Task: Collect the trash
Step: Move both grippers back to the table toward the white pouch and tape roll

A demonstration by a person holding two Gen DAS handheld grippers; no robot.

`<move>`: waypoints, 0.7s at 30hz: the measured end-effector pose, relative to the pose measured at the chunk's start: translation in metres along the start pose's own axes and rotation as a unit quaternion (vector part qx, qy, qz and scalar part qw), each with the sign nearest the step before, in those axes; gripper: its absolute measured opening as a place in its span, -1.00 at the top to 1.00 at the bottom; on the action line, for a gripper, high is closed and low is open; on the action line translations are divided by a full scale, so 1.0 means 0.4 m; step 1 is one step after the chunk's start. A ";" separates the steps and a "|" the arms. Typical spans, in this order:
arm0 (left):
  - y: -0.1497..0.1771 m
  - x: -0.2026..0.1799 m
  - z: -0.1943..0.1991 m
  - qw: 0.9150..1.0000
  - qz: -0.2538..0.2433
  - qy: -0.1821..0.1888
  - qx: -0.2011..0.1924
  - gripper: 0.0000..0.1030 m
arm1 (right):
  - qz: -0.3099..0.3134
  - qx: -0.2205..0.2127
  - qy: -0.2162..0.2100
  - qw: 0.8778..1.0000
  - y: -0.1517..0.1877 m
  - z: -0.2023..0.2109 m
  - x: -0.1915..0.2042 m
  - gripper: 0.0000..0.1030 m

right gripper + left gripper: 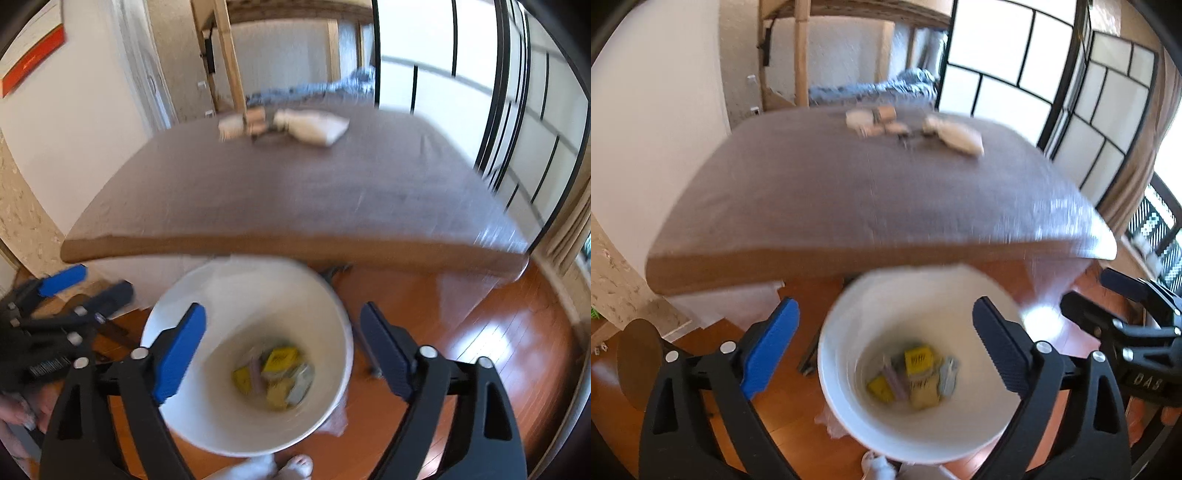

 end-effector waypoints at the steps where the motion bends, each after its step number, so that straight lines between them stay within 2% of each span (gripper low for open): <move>1: -0.013 0.000 0.007 1.000 0.002 0.000 -0.006 -0.87 | 0.006 -0.011 0.008 1.000 -0.015 0.009 -0.007 -0.80; 4: -0.050 0.005 0.020 1.000 0.014 -0.002 -0.018 -0.87 | 0.011 -0.029 0.008 0.999 -0.053 0.020 -0.034 -0.81; 10: -0.094 0.021 0.012 0.999 0.037 0.002 -0.025 -0.87 | 0.020 -0.028 0.011 0.999 -0.101 0.000 -0.057 -0.81; 15: -0.165 0.026 -0.025 0.999 0.022 -0.004 -0.028 -0.87 | 0.030 -0.027 0.018 0.999 -0.174 -0.047 -0.056 -0.81; 21: -0.301 0.051 -0.117 1.000 -0.003 0.004 -0.026 -0.87 | 0.019 -0.025 0.030 0.999 -0.288 -0.129 -0.052 -0.81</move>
Point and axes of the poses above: each gripper's, at about its wrist camera, not at the fingertips, and z roughly against the way its jaws point, x to its left, y to its underside, the point moved 9 cm from there along -z, roughly the way its jaws point, and after that the axes turned 5 degrees about x, right-handed, at the moved point
